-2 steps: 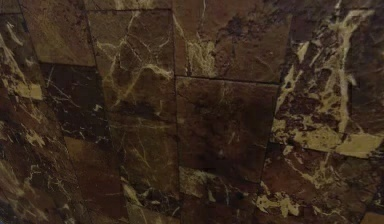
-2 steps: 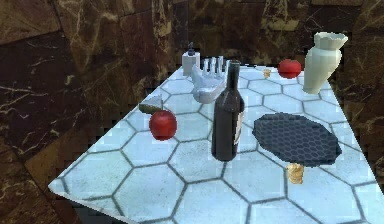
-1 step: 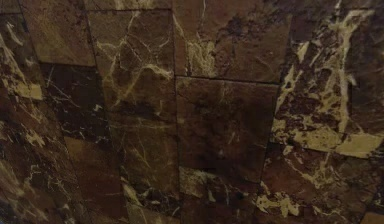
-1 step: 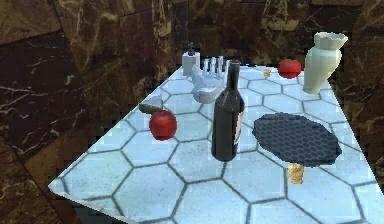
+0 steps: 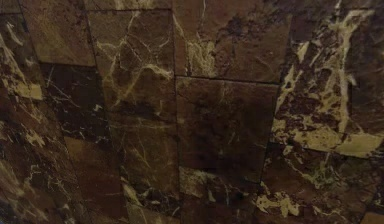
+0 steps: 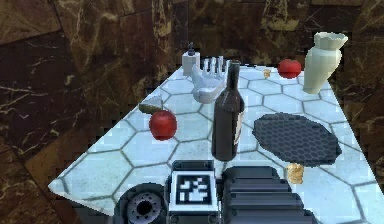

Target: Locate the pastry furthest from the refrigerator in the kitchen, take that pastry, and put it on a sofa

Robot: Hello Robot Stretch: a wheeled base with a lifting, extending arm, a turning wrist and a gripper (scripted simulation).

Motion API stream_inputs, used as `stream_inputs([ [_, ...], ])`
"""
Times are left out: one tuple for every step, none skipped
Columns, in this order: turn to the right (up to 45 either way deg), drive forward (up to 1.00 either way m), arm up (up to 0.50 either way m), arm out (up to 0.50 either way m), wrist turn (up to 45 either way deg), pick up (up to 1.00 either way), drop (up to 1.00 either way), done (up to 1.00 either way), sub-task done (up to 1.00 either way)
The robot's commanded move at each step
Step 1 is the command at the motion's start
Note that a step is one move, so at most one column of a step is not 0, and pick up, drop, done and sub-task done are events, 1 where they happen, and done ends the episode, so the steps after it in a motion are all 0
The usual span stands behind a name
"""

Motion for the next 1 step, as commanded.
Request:
stream_inputs([
  [0.0,0.0,0.0,0.42,0.0,0.0,0.0,0.0,0.0],
])
